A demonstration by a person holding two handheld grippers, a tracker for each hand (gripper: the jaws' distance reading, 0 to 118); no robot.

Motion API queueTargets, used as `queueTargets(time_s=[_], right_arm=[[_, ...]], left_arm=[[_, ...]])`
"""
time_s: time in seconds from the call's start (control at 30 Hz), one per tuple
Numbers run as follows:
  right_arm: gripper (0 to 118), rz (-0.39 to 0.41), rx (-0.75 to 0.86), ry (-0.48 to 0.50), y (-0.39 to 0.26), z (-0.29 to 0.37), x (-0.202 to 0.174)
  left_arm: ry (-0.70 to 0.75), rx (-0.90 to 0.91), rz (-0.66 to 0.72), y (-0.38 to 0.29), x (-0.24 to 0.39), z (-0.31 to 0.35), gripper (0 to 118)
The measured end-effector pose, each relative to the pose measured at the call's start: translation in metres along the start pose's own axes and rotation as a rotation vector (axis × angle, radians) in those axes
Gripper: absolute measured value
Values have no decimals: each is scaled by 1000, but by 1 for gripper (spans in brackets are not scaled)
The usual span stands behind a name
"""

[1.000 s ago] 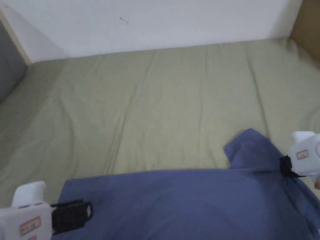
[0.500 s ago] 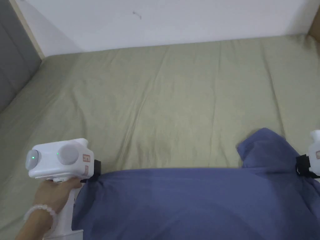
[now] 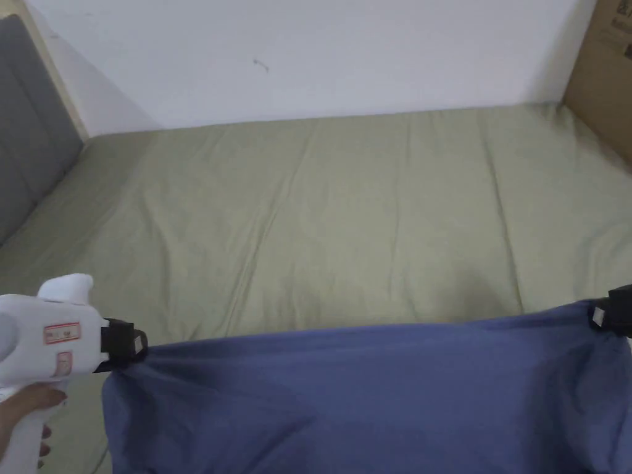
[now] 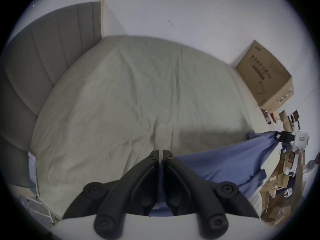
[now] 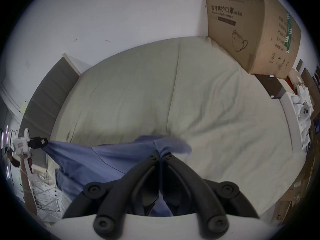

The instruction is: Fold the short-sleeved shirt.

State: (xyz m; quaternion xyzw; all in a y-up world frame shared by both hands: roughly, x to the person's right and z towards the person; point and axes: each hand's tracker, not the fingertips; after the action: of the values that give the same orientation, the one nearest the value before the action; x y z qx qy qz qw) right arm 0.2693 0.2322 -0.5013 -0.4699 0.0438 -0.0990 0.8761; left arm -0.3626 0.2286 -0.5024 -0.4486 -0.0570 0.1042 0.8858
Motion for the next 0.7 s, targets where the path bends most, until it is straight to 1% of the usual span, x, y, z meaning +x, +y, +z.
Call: queueTargets(time_s=[0.1, 0.2, 0.3, 0.37, 0.4, 0.43, 0.47, 0.5, 0.53, 0.57, 0.6, 0.63, 0.7], right_arm=[[2, 23, -12, 0, -43, 29, 3], [2, 8, -65, 10, -97, 42, 12], [2, -16, -164, -20, -151, 34, 19], [2, -16, -201, -28, -179, 19, 23], [2, -21, -218, -33, -191, 10, 24], [9, -13, -219, -39, -199, 1, 23], [24, -16, -213, -46, -203, 0, 22], [42, -16, -207, -58, -206, 1, 19], [58, -8, -186, -115, -204, 7, 17], [58, 1, -169, -153, -201, 14, 15], [58, 18, -147, -169, -198, 23, 13], [58, 25, -107, -148, -194, 35, 9], [58, 30, -39, -141, -186, 55, -3]], left_arm=[[-8, 13, -8, -38, 0, 48, 1], [-1, -22, -36, -86, -4, 71, 1], [16, -108, -42, -133, -14, 61, 1], [39, -167, -27, -159, -21, 42, 2], [39, -187, -28, -171, -23, 30, 4], [47, -199, -25, -181, -26, 21, 19], [58, -211, -12, -187, -27, 16, 44], [82, -208, 17, -192, -28, 16, 77], [70, -197, 23, -192, -38, 13, 110], [63, -178, 41, -193, -40, 17, 116], [51, -148, 73, -192, -43, 26, 116], [21, -110, 100, -189, -47, 37, 116], [-18, -71, 166, -185, -53, 56, 113]])
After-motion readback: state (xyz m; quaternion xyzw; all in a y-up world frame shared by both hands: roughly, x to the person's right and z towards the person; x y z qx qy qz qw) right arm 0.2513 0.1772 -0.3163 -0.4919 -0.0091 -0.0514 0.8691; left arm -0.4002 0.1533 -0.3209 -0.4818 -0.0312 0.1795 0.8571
